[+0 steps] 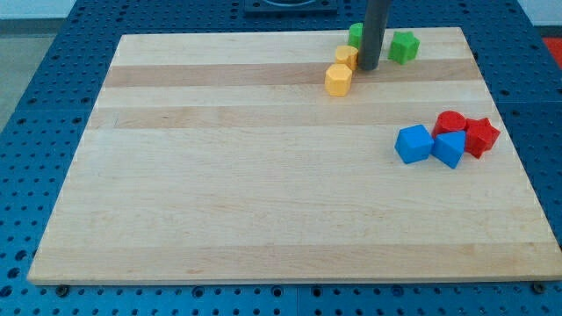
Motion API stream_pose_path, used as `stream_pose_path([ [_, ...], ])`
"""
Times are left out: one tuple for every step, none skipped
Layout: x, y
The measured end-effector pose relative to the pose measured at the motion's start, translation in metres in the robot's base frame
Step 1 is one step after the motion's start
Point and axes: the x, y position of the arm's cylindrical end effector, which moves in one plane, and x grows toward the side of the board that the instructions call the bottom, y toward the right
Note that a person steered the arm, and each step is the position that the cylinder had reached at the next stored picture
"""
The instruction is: Move yellow heat on top left to yellow hexagon
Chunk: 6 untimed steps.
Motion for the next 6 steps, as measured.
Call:
stream_pose_path([
  [0.0,0.0],
  [-0.004,-0.007],
  [-0.004,-0.021],
  [-0.004,-0.025],
  [-0.001,-0.019],
  [0.034,0.016],
])
